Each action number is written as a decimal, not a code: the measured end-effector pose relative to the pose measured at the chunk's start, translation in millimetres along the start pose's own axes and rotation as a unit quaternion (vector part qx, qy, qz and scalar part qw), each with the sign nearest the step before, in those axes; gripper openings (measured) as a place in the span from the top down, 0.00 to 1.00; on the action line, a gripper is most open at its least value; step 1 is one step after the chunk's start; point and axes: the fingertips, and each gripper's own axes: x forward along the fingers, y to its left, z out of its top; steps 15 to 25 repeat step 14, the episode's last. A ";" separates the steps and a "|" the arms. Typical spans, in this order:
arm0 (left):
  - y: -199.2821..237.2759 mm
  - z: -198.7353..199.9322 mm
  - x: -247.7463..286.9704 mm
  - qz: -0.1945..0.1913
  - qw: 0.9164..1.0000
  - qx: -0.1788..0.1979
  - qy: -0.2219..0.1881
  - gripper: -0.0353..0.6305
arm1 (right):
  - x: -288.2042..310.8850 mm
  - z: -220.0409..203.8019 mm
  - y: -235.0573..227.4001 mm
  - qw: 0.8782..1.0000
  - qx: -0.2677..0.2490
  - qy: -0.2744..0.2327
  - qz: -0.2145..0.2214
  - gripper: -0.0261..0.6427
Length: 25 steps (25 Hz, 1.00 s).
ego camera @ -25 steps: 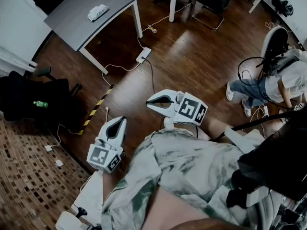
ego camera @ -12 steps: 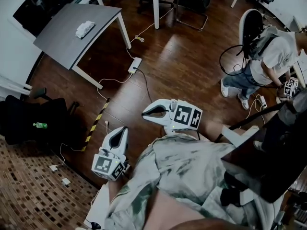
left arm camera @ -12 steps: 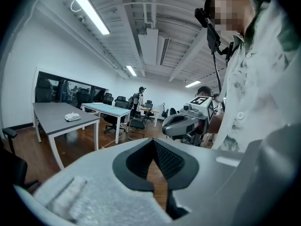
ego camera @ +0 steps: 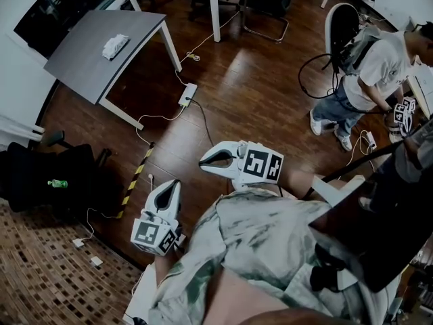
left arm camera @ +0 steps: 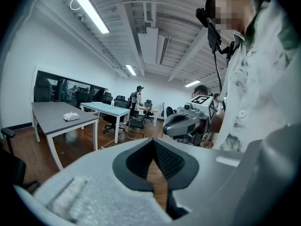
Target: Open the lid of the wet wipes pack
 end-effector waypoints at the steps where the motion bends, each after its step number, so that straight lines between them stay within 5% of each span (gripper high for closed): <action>1: 0.0 -0.1 0.2 0.000 1.000 0.000 0.000 0.94 | -0.2 0.0 -0.1 1.000 0.000 0.000 0.000 0.96; 25: -1.9 -0.4 19.1 -0.002 1.000 0.000 0.010 0.94 | -8.8 -9.4 -12.1 1.000 0.004 -0.002 0.000 0.96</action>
